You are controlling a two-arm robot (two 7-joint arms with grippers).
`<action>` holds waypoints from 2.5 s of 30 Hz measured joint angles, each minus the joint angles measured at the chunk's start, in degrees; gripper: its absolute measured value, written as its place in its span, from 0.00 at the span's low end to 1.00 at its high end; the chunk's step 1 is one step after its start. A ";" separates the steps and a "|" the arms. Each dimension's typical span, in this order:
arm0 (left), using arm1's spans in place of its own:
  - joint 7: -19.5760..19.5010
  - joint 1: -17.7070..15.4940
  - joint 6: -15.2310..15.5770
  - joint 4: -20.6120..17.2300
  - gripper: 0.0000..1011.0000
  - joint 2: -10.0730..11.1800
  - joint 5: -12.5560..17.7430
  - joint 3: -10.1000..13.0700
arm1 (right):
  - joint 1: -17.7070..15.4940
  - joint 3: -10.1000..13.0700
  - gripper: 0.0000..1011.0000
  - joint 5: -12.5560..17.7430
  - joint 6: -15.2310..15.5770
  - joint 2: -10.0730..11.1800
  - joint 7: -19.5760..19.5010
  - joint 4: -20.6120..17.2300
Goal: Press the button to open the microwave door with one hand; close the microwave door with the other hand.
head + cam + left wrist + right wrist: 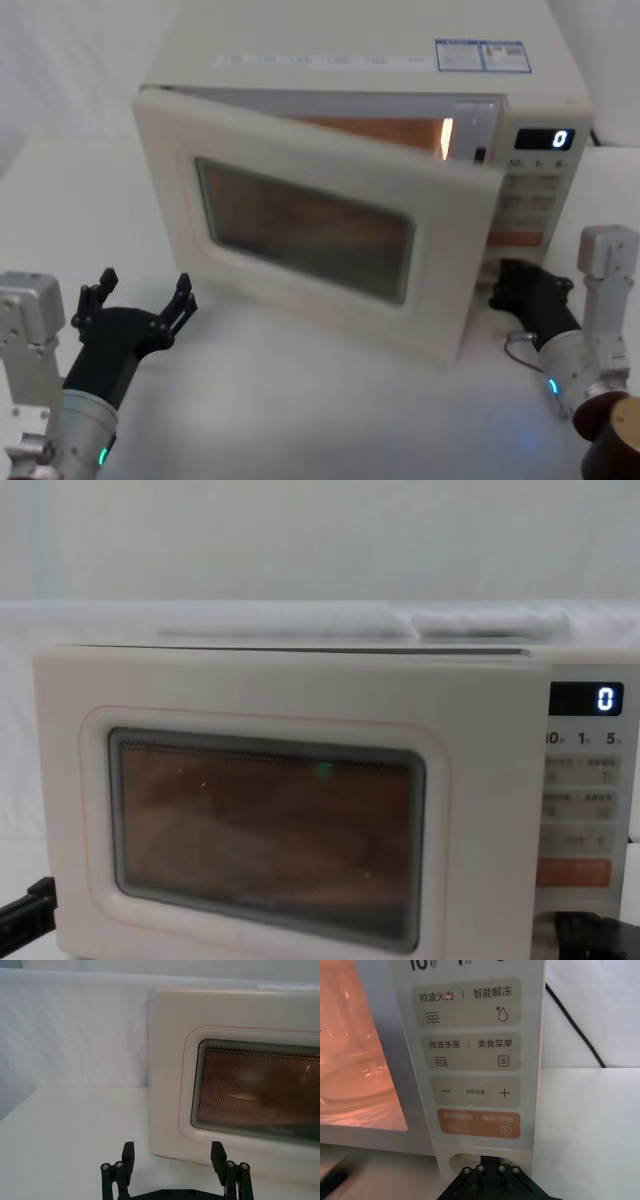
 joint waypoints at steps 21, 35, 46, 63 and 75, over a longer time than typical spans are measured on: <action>0.00 0.00 0.00 0.00 0.99 0.00 0.00 0.00 | -1.05 0.30 0.00 -0.11 0.00 0.12 0.17 -0.87; 0.00 0.00 0.00 0.00 0.99 0.00 0.00 0.01 | -5.99 0.84 0.00 0.62 1.49 0.53 0.11 -6.39; 0.00 0.00 0.00 0.00 0.99 0.00 0.00 0.01 | -11.07 0.82 0.00 1.34 3.22 2.50 1.39 -14.16; 0.00 0.00 0.00 0.00 0.99 0.00 0.00 0.00 | -14.13 3.69 0.00 3.54 5.43 8.21 4.12 -22.33; 0.00 0.00 0.00 0.00 0.99 0.00 0.00 0.01 | -12.53 8.47 0.00 7.98 7.79 14.89 8.19 -22.11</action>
